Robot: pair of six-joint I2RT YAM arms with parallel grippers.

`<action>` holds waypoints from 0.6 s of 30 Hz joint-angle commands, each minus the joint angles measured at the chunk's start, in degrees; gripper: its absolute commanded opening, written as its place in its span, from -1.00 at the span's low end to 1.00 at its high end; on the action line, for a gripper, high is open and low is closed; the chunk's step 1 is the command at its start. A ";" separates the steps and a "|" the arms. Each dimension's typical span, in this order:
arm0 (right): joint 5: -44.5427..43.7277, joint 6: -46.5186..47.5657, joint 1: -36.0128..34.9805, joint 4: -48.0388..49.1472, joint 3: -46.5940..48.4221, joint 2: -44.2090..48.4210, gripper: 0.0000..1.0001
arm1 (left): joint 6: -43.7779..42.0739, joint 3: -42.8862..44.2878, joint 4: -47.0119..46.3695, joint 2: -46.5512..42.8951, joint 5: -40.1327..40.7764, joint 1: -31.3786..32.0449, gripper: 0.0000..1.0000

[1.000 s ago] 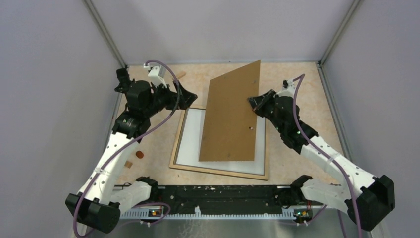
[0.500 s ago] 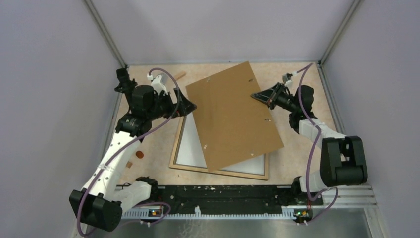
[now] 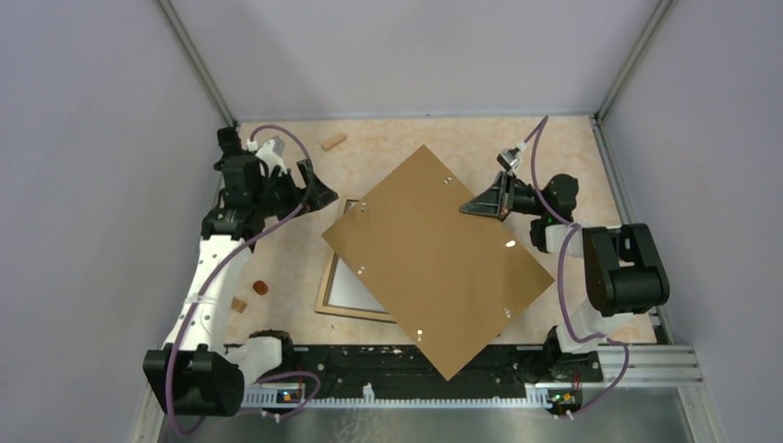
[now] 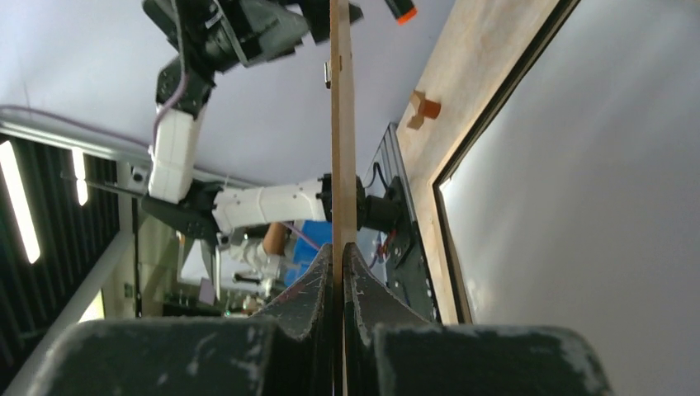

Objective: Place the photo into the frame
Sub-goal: Turn over the photo frame item at the corner of the board.

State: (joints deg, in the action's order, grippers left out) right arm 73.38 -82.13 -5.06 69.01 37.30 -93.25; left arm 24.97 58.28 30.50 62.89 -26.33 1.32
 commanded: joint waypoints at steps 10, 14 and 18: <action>5.63 0.31 -6.89 7.51 1.09 -1.53 -1.00 | 0.42 -3.27 -21.54 9.99 -36.10 3.32 0.95; 5.68 4.54 -7.51 2.28 1.82 -0.86 -1.00 | 7.82 -7.19 -33.31 12.83 -44.24 4.56 0.76; 5.33 11.97 -7.50 -7.88 3.24 0.50 -1.00 | 11.44 -8.75 -37.46 13.99 -46.82 6.68 0.50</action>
State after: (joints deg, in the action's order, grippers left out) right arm 78.85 -77.01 -12.16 68.79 37.28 -95.35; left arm 31.79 50.52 3.16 76.23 -65.32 6.24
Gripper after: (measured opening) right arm 0.011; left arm 0.804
